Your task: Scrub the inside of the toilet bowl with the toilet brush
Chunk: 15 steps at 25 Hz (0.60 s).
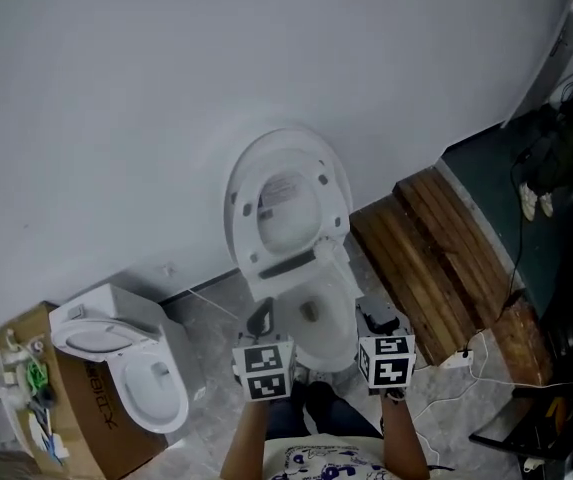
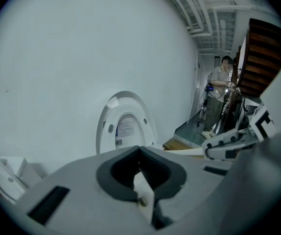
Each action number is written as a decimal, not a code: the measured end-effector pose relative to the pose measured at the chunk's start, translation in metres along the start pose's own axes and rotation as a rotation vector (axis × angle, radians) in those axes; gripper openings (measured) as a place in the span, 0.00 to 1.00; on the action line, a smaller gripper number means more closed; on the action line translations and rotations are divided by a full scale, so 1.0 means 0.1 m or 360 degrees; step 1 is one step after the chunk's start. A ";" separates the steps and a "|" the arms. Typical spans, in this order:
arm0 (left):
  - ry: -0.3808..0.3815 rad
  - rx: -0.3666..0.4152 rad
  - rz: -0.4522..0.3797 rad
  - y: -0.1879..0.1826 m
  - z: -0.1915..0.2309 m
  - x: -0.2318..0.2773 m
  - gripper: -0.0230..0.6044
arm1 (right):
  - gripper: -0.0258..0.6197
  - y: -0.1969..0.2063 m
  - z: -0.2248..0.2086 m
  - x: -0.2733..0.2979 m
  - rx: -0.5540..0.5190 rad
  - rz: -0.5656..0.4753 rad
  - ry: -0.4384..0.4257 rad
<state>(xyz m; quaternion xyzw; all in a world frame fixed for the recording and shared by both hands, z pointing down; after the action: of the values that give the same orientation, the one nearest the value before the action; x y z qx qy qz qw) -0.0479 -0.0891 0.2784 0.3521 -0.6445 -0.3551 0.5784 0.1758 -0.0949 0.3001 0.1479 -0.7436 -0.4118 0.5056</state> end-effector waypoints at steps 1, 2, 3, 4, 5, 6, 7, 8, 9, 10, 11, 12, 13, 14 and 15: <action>-0.0010 0.0001 -0.0029 -0.08 0.00 -0.03 0.04 | 0.29 -0.06 -0.01 -0.05 0.0000 -0.0033 0.0002; -0.0020 0.0003 -0.0058 -0.16 0.00 -0.07 0.04 | 0.29 -0.12 -0.02 -0.11 0.0000 -0.0065 0.0005; -0.0029 0.0005 -0.0086 -0.23 0.00 -0.11 0.04 | 0.29 -0.17 -0.02 -0.16 0.0002 -0.0095 0.0006; -0.0037 0.0007 -0.0110 -0.29 0.02 -0.15 0.04 | 0.29 -0.21 -0.02 -0.22 0.0004 -0.0124 0.0007; -0.0043 0.0008 -0.0131 -0.35 0.03 -0.19 0.04 | 0.29 -0.25 -0.01 -0.27 0.0009 -0.0154 0.0008; -0.0049 0.0010 -0.0151 -0.41 0.04 -0.23 0.04 | 0.29 -0.28 -0.01 -0.32 0.0014 -0.0185 0.0010; -0.0056 0.0013 -0.0173 -0.46 0.05 -0.27 0.04 | 0.29 -0.32 0.00 -0.37 0.0020 -0.0217 0.0010; -0.0066 0.0015 -0.0196 -0.52 0.06 -0.30 0.04 | 0.29 -0.36 0.00 -0.41 0.0025 -0.0249 0.0010; -0.0077 0.0018 -0.0219 -0.57 0.08 -0.34 0.04 | 0.29 -0.39 0.00 -0.45 0.0029 -0.0278 0.0008; -0.0089 0.0019 -0.0242 -0.62 0.11 -0.37 0.04 | 0.29 -0.43 0.01 -0.48 0.0031 -0.0304 0.0005; -0.0101 0.0019 -0.0261 -0.66 0.13 -0.40 0.04 | 0.29 -0.47 0.02 -0.51 0.0032 -0.0326 0.0000; -0.0113 0.0017 -0.0277 -0.70 0.16 -0.43 0.04 | 0.29 -0.50 0.04 -0.53 0.0029 -0.0343 -0.0005; -0.0123 0.0015 -0.0290 -0.72 0.19 -0.46 0.04 | 0.29 -0.53 0.06 -0.56 0.0024 -0.0359 -0.0011; -0.0129 0.0013 -0.0301 -0.75 0.21 -0.48 0.04 | 0.29 -0.55 0.08 -0.58 0.0019 -0.0374 -0.0015; -0.0132 0.0012 -0.0310 -0.77 0.22 -0.51 0.04 | 0.29 -0.58 0.09 -0.61 0.0012 -0.0390 -0.0019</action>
<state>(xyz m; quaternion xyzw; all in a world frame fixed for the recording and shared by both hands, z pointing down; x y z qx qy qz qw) -0.0618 -0.0825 0.1853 0.4004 -0.6319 -0.4215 0.5126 0.1834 -0.0876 0.2165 0.2371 -0.7244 -0.4686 0.4466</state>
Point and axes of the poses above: the fingertips, and each gripper's own axes: x forward along the fingers, z to its left, y out of its underside, the point moved 6 cm from there along -x, backward along the fingers, and after that the axes turned 14 degrees about -y, right-handed, at the moved point
